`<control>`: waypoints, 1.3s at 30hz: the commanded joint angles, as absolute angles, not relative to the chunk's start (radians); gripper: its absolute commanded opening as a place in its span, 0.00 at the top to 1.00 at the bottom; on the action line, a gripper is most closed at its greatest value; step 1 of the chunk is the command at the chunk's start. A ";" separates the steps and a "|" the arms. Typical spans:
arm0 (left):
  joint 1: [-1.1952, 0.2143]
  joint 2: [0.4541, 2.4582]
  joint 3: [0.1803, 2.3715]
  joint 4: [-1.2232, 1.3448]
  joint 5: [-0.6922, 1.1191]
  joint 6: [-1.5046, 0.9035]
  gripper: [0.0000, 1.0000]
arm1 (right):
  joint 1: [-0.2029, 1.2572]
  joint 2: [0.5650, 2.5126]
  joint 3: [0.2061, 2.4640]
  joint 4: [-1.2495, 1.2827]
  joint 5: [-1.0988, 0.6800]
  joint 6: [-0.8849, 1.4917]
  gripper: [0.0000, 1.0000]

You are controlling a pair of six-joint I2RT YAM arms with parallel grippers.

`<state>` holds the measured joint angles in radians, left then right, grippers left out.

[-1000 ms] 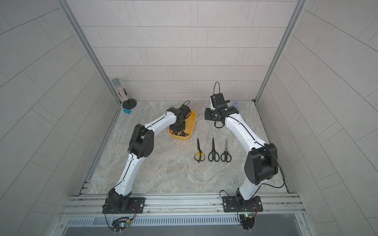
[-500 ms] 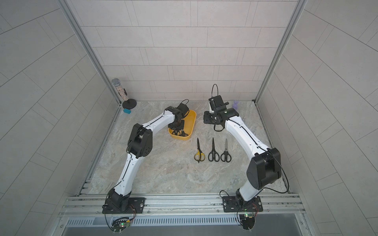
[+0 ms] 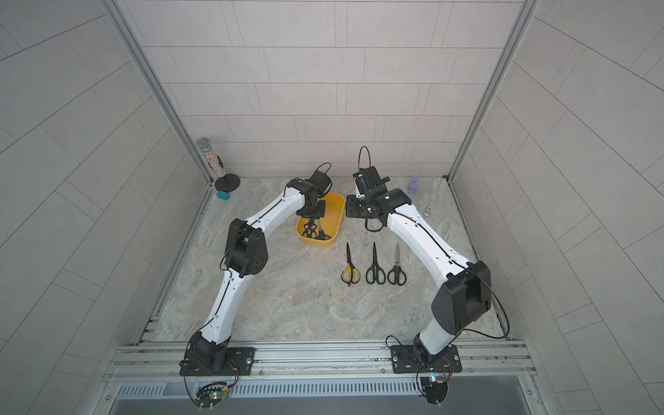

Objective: Take the scissors out of the storage box
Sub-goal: Pick up the scissors from the storage box.

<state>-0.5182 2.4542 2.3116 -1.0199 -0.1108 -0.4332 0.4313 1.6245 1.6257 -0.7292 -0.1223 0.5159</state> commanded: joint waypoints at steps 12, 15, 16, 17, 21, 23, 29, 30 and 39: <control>-0.511 2.482 2.277 -1.150 -0.089 -0.481 0.75 | 0.426 1.697 1.795 -0.863 -0.114 0.477 0.56; -0.512 2.495 2.268 -1.119 -0.085 -0.483 0.75 | 0.416 1.683 1.801 -0.867 -0.115 0.471 0.56; -0.513 2.497 2.265 -1.105 -0.078 -0.485 0.75 | 0.416 1.680 1.801 -0.868 -0.116 0.471 0.56; -0.512 2.503 2.272 -1.097 -0.074 -0.487 0.75 | 0.414 1.676 1.803 -0.870 -0.118 0.469 0.56; -0.517 2.546 2.333 -1.143 -0.090 -0.496 0.76 | 0.411 1.675 1.802 -0.876 -0.120 0.462 0.56; -0.517 2.558 2.343 -1.161 -0.102 -0.494 0.76 | 0.408 1.674 1.803 -0.876 -0.123 0.460 0.56; -0.517 2.577 2.341 -1.159 -0.109 -0.498 0.76 | 0.398 1.676 1.813 -0.878 -0.140 0.457 0.56; -0.517 2.581 2.342 -1.160 -0.109 -0.497 0.76 | 0.397 1.678 1.814 -0.879 -0.144 0.457 0.56; -0.517 2.643 2.384 -1.219 -0.136 -0.493 0.87 | 0.384 1.686 1.830 -0.887 -0.163 0.457 0.56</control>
<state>-0.5133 2.5759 2.3787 -1.1484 -0.1173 -0.4824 0.3904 1.7016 1.7969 -0.8642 -0.1555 0.4679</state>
